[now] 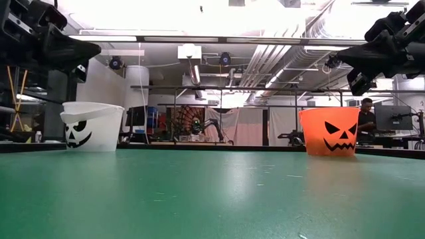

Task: Sort candy by brand, put in halloween buckets
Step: Return to Home Position

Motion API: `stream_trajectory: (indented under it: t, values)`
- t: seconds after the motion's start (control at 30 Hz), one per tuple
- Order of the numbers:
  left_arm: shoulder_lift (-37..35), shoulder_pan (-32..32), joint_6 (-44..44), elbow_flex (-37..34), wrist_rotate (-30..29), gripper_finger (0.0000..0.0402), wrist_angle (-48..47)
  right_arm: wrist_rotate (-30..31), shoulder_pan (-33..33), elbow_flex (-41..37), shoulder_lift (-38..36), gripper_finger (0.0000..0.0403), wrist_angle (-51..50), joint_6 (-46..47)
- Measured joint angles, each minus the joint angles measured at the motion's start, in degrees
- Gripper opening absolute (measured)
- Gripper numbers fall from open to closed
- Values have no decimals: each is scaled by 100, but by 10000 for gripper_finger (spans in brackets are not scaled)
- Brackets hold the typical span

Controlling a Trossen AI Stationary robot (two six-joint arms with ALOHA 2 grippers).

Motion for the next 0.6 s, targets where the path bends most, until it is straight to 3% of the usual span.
stream_trajectory:
  t: [0.6]
  values:
    - [72, 0, 11, 0, 0, 1, -3, 2, 0, 2, 1, 0, -1, 1]
